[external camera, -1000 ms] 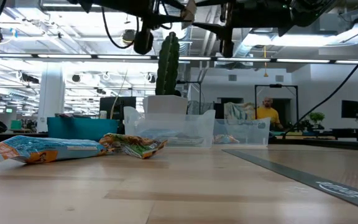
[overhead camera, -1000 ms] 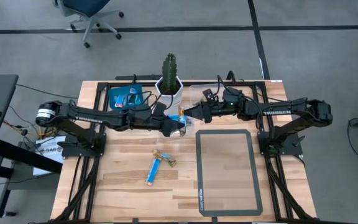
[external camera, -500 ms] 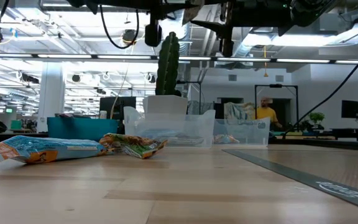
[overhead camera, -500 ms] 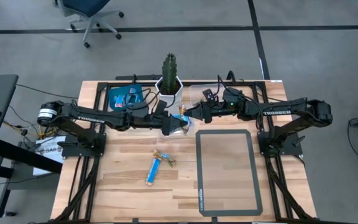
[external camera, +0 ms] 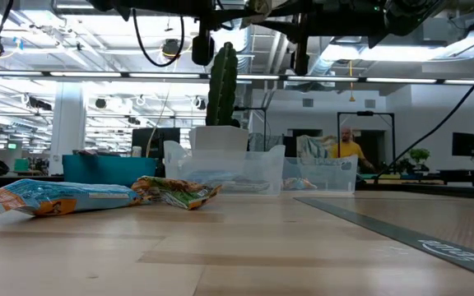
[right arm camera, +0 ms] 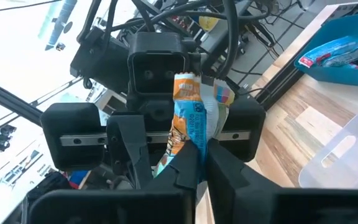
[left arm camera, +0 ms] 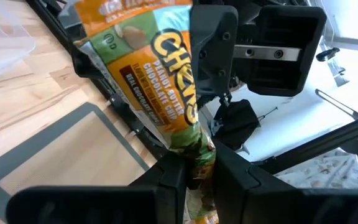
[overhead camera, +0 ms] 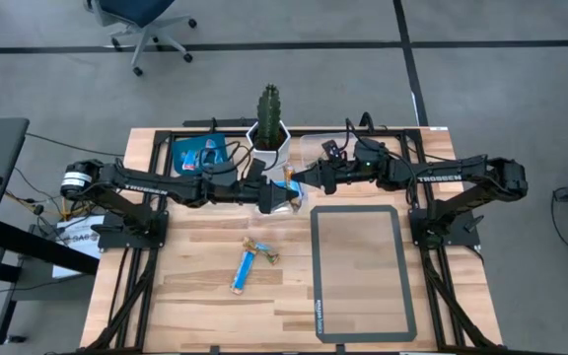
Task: Pick and place Granola Bars by type
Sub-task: Put the yellow granola bar into the top transparent bin
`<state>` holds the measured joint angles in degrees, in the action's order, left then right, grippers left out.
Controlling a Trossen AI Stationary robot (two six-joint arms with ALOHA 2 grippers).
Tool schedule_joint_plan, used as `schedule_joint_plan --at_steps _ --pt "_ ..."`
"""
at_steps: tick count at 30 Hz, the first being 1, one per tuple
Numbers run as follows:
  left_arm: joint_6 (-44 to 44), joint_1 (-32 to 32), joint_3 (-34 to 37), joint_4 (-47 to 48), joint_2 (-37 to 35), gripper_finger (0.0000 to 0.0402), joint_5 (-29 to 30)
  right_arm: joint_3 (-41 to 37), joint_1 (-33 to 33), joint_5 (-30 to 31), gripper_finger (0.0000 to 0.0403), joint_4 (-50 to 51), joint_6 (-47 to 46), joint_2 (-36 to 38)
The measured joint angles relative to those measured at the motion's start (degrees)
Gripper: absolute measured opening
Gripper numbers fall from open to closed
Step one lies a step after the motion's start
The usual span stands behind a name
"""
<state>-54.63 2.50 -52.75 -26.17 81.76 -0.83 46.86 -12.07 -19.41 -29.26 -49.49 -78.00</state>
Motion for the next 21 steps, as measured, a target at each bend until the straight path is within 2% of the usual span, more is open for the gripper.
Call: schedule_joint_plan --at_steps 5,8,17,21 --pt "-1.0 0.0 0.0 1.5 0.0 0.0053 0.8 0.0 -0.9 -0.3 0.0006 0.1 0.4 0.0" --pt "-1.6 0.0 0.0 4.4 0.0 0.007 1.7 0.0 -1.5 -0.5 0.0007 0.5 0.4 -0.1" --pt "-2.0 0.6 0.0 5.8 0.0 0.0176 3.0 0.0 -2.7 -2.2 0.0 2.4 0.9 0.0" --pt "-2.0 1.0 0.0 5.8 0.0 0.0211 3.0 0.0 -2.8 -2.5 0.0 4.1 1.6 0.0"
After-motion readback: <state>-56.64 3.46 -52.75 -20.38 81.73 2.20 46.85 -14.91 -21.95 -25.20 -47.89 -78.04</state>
